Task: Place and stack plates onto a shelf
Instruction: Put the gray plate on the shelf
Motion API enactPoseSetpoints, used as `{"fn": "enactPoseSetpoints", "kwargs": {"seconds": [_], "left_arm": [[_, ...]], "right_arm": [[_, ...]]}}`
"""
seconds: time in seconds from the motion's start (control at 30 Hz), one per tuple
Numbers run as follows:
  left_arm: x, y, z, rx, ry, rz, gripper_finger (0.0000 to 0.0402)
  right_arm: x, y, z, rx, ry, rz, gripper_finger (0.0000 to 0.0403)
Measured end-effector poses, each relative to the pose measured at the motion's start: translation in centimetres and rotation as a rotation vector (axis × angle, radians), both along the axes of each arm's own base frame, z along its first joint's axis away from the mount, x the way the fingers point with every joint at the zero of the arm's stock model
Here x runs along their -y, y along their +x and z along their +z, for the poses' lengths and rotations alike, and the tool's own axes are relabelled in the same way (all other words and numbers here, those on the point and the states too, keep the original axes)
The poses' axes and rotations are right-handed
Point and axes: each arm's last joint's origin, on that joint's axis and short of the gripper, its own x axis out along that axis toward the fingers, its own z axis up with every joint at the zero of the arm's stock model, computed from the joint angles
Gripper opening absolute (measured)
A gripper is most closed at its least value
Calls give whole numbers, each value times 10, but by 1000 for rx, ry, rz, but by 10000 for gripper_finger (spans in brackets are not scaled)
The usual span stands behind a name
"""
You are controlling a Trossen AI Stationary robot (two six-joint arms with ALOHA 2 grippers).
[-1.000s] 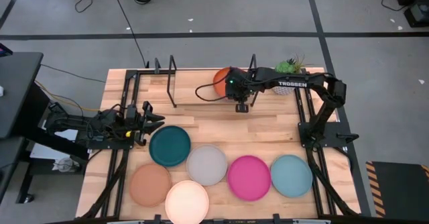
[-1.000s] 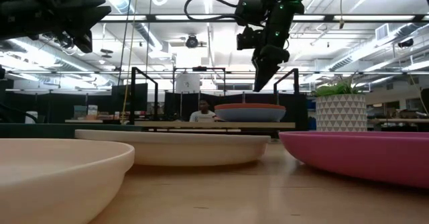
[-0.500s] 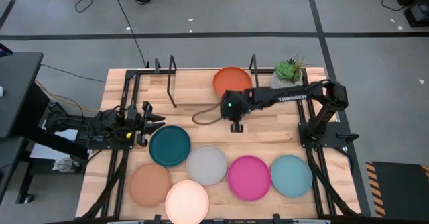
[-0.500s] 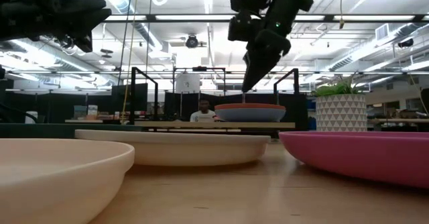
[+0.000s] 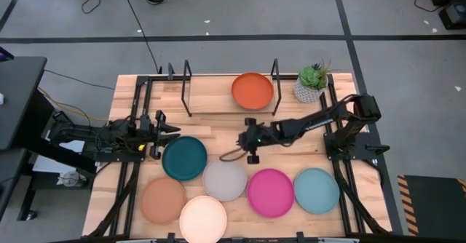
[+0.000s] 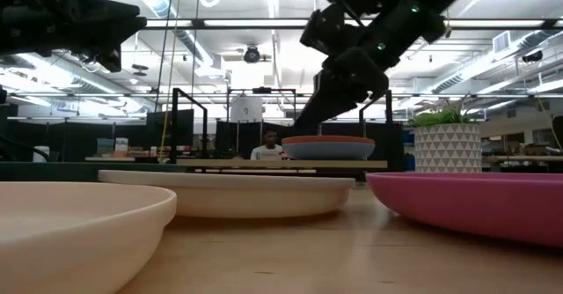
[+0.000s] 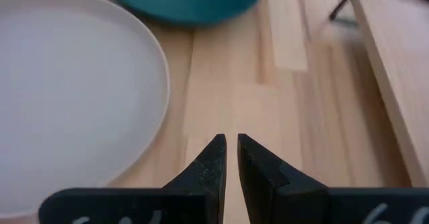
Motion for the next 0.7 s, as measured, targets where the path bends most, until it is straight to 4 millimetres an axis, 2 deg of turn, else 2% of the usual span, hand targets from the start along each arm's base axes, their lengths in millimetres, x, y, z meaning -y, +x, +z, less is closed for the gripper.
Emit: {"fn": "enactPoseSetpoints", "kwargs": {"seconds": [0.27,0.4,0.6,0.7], "left_arm": [[0,-3,11,130,-168,-37,103],[-2,-6,19,213,-167,-5,103],[-5,-4,11,151,-244,110,103],[-4,-2,7,111,-303,72,103]], "right_arm": [[-14,-10,-13,216,-55,61,43],[-21,-20,-20,303,-62,40,43],[-38,-37,-28,388,-100,-34,43],[-46,-44,-29,425,-133,5,43]]}}
